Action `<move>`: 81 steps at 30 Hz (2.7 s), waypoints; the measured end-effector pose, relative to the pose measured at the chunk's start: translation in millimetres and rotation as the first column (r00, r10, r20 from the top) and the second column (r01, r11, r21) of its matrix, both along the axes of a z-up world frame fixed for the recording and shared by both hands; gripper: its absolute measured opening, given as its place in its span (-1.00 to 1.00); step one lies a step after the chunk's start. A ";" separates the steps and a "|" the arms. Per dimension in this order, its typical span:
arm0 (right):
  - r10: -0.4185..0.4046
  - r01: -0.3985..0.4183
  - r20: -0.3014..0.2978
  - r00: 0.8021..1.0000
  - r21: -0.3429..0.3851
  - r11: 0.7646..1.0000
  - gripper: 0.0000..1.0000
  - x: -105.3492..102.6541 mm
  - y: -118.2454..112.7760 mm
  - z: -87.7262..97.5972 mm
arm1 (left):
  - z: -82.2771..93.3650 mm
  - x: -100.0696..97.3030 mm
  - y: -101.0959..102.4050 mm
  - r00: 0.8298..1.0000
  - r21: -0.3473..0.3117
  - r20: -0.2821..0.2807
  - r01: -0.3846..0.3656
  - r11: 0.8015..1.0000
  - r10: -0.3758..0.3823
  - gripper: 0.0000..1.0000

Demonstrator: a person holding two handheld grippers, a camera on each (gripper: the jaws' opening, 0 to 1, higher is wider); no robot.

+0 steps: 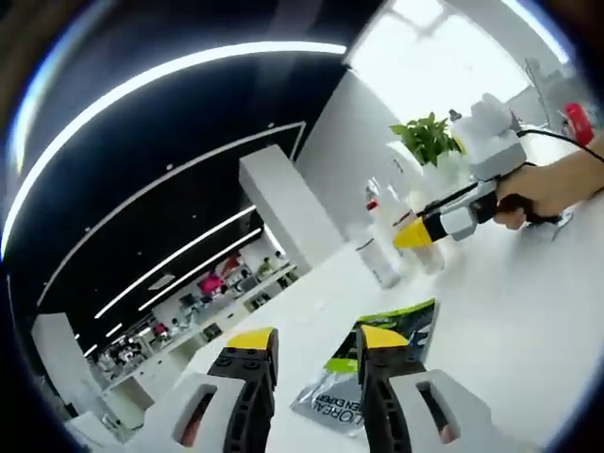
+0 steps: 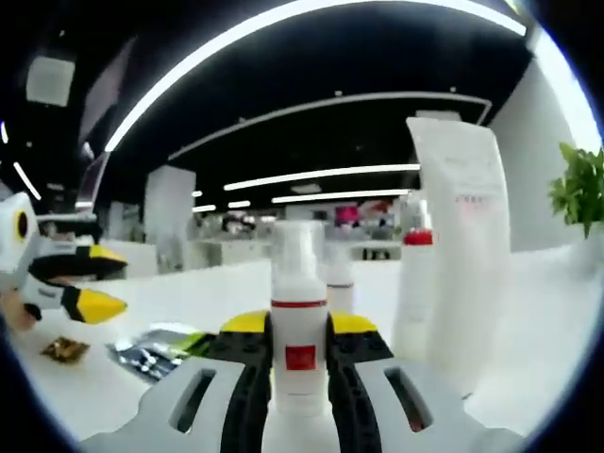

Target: Arrange the skincare products in the storage area until every visible bottle or jar stands upright without overlapping.

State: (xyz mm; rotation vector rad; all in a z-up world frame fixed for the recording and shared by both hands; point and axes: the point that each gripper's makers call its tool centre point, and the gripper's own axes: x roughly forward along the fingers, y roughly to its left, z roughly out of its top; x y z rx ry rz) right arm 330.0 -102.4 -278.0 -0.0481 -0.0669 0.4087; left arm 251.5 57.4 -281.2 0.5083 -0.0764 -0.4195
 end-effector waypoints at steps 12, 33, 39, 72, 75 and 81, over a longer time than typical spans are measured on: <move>-0.012 0.014 -0.054 0.998 0.032 0.999 -0.61 -3.8 -0.3 -14.8 | -5.4 -7.1 -0.3 1.000 -0.008 -0.011 0.003 1.000 -0.003 -0.30; -0.073 0.062 -0.283 0.956 -0.049 0.997 -0.40 -20.6 -5.5 -37.1 | -0.9 2.3 2.7 1.000 -0.022 -0.011 -0.003 1.000 0.003 -0.30; -0.097 0.064 -0.312 0.945 -0.112 0.992 -0.32 -24.5 -3.9 -41.8 | -0.1 3.3 2.3 1.000 -0.006 -0.003 -0.005 1.000 0.005 -0.30; -0.160 0.128 -0.358 0.920 -0.111 0.986 -0.65 -23.0 -13.2 -50.0 | 5.6 13.4 0.0 1.000 0.008 0.008 0.002 1.000 -0.002 -0.27; -0.172 0.142 -0.353 0.920 -0.110 0.984 -0.65 -21.9 -14.2 -50.0 | 6.1 12.8 -1.7 1.000 0.010 0.011 0.007 1.000 -0.007 -0.27; -0.179 0.137 -0.346 0.921 -0.143 0.980 -0.62 -19.4 -11.9 -54.8 | 6.5 15.0 1.0 1.000 -0.005 0.002 0.007 1.000 -0.007 -0.27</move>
